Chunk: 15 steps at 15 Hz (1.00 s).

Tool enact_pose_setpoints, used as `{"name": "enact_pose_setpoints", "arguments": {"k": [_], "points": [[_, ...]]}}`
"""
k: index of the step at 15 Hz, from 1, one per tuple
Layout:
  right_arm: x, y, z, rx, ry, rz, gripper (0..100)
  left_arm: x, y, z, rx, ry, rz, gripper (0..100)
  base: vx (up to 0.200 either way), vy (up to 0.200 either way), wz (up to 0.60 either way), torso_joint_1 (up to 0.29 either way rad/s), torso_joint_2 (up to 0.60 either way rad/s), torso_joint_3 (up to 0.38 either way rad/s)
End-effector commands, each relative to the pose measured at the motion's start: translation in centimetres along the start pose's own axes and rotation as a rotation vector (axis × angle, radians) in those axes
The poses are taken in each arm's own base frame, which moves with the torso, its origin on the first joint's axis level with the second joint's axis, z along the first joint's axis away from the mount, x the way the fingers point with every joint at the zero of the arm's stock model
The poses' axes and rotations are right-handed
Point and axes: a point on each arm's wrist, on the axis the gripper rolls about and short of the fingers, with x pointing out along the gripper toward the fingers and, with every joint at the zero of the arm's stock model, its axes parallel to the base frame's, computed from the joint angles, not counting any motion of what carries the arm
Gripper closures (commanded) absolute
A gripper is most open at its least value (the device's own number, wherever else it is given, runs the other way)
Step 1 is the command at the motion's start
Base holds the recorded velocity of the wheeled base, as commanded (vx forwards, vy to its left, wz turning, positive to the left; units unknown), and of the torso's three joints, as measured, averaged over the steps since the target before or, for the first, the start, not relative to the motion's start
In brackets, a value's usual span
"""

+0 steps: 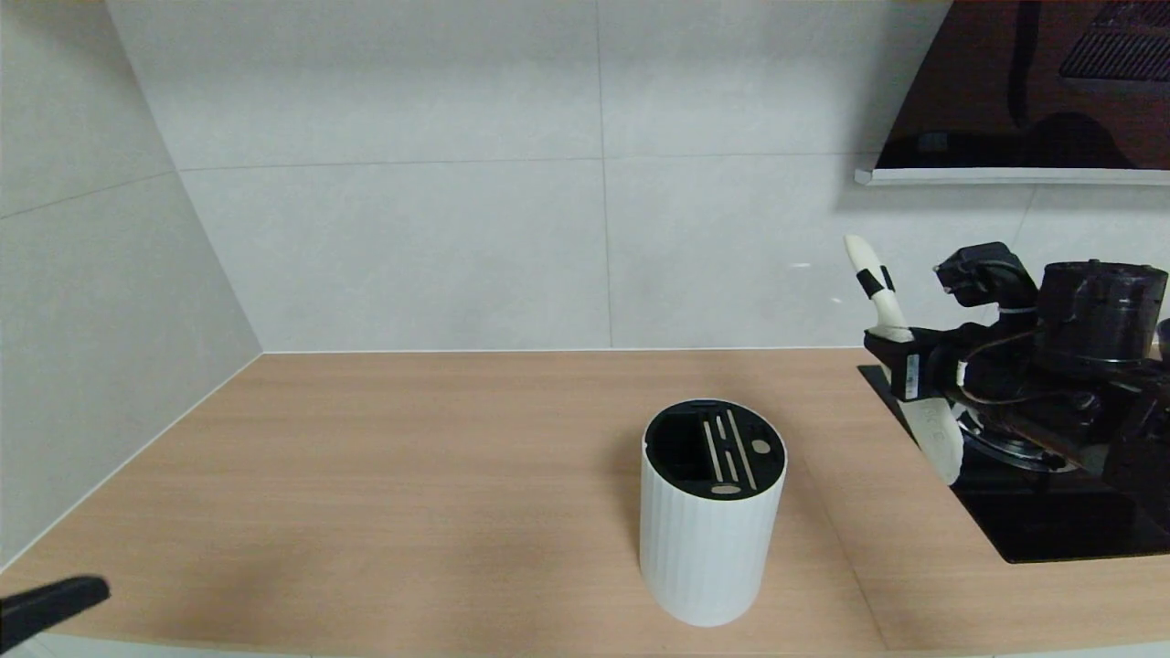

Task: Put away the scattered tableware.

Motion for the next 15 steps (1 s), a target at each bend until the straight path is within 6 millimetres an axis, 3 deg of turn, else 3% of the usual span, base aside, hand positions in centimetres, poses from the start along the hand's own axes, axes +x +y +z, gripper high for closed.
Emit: {"name": "enact_pose_setpoints", "arguments": {"k": [1, 2, 3, 5, 6, 7, 9, 12, 15], "points": [[0.0, 1.6, 1.9, -0.005, -0.030, 0.054, 100, 8.4, 5.3, 3.1, -0.108, 0.107, -0.185, 0, 0.000, 0.000, 0.00, 0.000, 0.00, 0.000], [0.0, 2.1, 2.1, -0.009, -0.023, 0.073, 100, 9.8, 5.7, 3.0, -0.117, 0.111, -0.211, 0, 0.000, 0.000, 0.00, 0.000, 0.00, 0.000], [-0.4, 3.9, 2.7, -0.016, -0.021, 0.129, 100, 13.0, 6.2, 2.6, -0.128, 0.114, -0.277, 0, 0.000, 0.000, 0.00, 0.000, 0.00, 0.000], [-1.3, 5.9, 2.6, -0.012, -0.021, 0.194, 100, 16.6, 6.7, 1.8, -0.151, 0.121, -0.284, 0, 0.000, 0.000, 0.00, 0.000, 0.00, 0.000], [-1.5, 6.2, 2.6, -0.007, -0.021, 0.201, 100, 17.1, 6.7, 1.7, -0.151, 0.118, -0.284, 0, 0.000, 0.000, 0.00, 0.000, 0.00, 0.000], [-2.5, 8.1, 2.5, 0.002, -0.016, 0.231, 100, 19.0, 6.5, 0.6, -0.196, 0.120, -0.296, 0, 0.000, 0.000, 0.00, 0.000, 0.00, 0.000], [-3.8, 10.1, 2.5, -0.012, -0.019, 0.225, 100, 20.6, 5.9, -0.1, -0.288, 0.089, -0.342, 0, 0.000, 0.000, 0.00, 0.000, 0.00, 0.000], [-5.9, 10.7, 3.3, -0.004, -0.057, 0.267, 100, 22.6, 5.0, 0.0, -0.427, 0.001, -0.392, 0, 0.000, 0.000, 0.00, 0.000, 0.00, 0.000], [-7.6, 12.4, 3.4, 0.020, -0.062, 0.351, 100, 24.7, 4.3, -0.7, -0.486, -0.054, -0.376, 0, 0.000, 0.000, 0.00, 0.000, 0.00, 0.000]]}}
